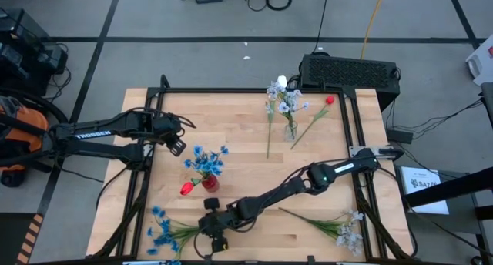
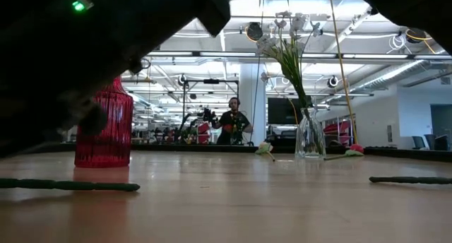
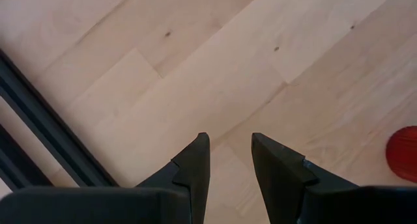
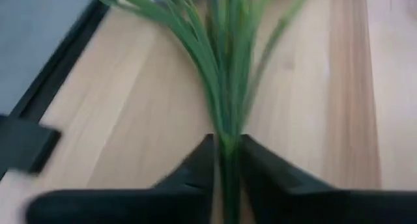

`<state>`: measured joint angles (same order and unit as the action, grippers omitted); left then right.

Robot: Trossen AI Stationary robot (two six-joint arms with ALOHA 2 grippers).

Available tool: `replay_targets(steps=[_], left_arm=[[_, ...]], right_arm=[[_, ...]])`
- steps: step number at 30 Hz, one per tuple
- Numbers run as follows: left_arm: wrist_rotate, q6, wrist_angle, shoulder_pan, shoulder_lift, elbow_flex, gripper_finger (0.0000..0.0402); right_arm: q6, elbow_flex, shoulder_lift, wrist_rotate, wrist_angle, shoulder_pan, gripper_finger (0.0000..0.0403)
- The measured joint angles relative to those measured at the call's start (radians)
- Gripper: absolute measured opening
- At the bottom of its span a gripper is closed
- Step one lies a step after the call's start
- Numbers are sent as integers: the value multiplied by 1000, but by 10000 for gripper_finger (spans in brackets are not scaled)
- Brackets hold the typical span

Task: Sort flowers into vase by color
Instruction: Put the blue flowers into the red vase

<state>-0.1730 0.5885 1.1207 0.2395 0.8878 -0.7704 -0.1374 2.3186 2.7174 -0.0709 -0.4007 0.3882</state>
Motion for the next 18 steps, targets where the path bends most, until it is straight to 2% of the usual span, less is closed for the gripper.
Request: replay_targets(steps=[1,3,5,14,18], left_arm=[[0,-2,0,0,0,0,121],[0,-2,-5,0,0,0,121],[-4,-2,-8,0,0,0,121],[-8,-2,-13,0,0,0,121],[-8,-2,-13,0,0,0,121]], right_arm=[[-32,1,-8,7,-46,0,35],[-75,0,-32,54,-140,-1,13],[-112,-1,-57,76,-232,-3,13],[-239,-10,-236,77,-843,46,3],[-339,-8,-273,76,-1006,74,2]])
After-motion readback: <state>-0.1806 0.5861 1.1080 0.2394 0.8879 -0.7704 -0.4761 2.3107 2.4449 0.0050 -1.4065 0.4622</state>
